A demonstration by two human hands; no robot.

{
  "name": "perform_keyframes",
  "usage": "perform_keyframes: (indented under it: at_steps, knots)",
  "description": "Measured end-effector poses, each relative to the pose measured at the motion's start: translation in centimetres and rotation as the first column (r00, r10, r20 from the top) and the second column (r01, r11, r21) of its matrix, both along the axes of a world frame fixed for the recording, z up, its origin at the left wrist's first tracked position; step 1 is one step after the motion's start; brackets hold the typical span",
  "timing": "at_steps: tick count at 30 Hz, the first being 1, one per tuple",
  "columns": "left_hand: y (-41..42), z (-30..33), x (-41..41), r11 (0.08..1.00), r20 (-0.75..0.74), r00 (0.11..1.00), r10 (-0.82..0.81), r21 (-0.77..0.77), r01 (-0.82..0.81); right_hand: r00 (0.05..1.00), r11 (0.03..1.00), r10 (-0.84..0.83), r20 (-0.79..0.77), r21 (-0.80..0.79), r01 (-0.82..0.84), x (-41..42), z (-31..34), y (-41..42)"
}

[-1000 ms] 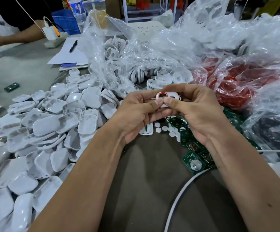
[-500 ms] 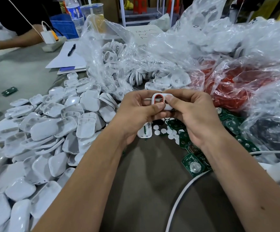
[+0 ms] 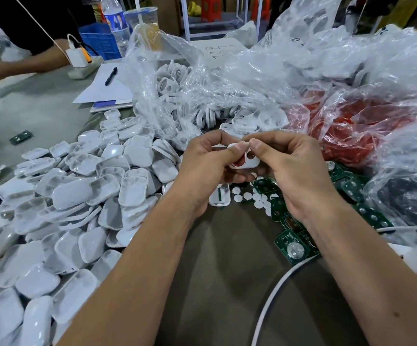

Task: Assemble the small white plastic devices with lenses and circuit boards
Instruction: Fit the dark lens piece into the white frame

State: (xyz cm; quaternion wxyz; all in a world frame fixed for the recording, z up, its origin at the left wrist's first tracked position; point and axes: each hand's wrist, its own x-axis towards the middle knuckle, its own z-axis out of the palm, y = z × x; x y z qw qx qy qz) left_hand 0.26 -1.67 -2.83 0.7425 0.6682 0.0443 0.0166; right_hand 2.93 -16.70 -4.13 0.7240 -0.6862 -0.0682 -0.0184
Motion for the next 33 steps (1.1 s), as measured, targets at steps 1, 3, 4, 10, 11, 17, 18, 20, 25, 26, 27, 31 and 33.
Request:
perform_keyframes:
  at_steps: [1, 3, 4, 10, 11, 17, 18, 20, 25, 26, 27, 31, 33]
  knots:
    - [0.1, 0.1, 0.1, 1.000, 0.006, 1.000, 0.020, 0.008, -0.020, 1.000, 1.000, -0.016, 0.003, -0.005, 0.016, 0.0, 0.0, 0.0]
    - [0.4, 0.2, 0.2, 0.996, 0.012, 0.996, 0.087, -0.004, -0.087, 0.996, 0.993, -0.080, 0.046, -0.083, 0.084, 0.1, -0.1, -0.2]
    - [0.7, 0.3, 0.3, 0.992, 0.015, 0.992, 0.128, -0.021, -0.127, 0.990, 0.979, -0.103, 0.098, -0.164, 0.118, 0.2, -0.2, -0.3]
    - [2.1, 0.7, 0.6, 0.942, 0.062, 0.952, 0.300, -0.177, -0.285, 0.918, 0.685, 0.157, 0.364, -0.710, 0.165, -0.5, -0.2, 0.2]
    - [2.3, 0.7, 0.7, 0.937, 0.058, 0.955, 0.292, -0.217, -0.274, 0.923, 0.606, 0.203, 0.327, -0.782, 0.144, -0.5, -0.2, 0.3]
    - [2.1, 0.8, 0.8, 0.910, 0.040, 0.958, 0.283, -0.327, -0.255, 0.953, 0.539, 0.230, 0.196, -0.841, 0.042, -0.5, 0.1, 0.1]
    - [2.1, 0.7, 0.7, 0.914, 0.036, 0.960, 0.277, -0.319, -0.251, 0.957, 0.589, 0.209, 0.201, -0.807, 0.041, -0.5, 0.2, 0.1]
    - [1.9, 0.5, 0.7, 0.928, 0.026, 0.962, 0.270, -0.272, -0.253, 0.976, 0.763, 0.120, 0.184, -0.645, 0.027, -0.5, 0.3, -0.1]
    - [1.6, 0.2, 0.3, 0.964, 0.082, 0.966, 0.246, -0.122, -0.236, 0.960, 0.941, 0.210, -0.185, 0.305, -0.147, -0.7, 1.5, -0.6]
    - [1.5, 0.2, 0.3, 0.969, 0.095, 0.967, 0.236, -0.099, -0.226, 0.954, 0.925, 0.228, -0.194, 0.348, -0.150, -0.7, 1.6, -0.6]
    - [1.4, 0.2, 0.2, 0.972, 0.099, 0.969, 0.227, -0.085, -0.219, 0.952, 0.919, 0.237, -0.192, 0.362, -0.156, -0.8, 1.6, -0.5]
    - [0.9, 0.0, 0.2, 0.974, 0.079, 0.973, 0.215, -0.096, -0.207, 0.957, 0.920, 0.233, -0.170, 0.359, -0.160, -0.9, 1.6, -0.3]
    - [0.7, 0.1, 0.3, 0.978, 0.079, 0.977, 0.197, -0.082, -0.191, 0.958, 0.927, 0.233, -0.170, 0.337, -0.165, -0.9, 1.6, -0.4]
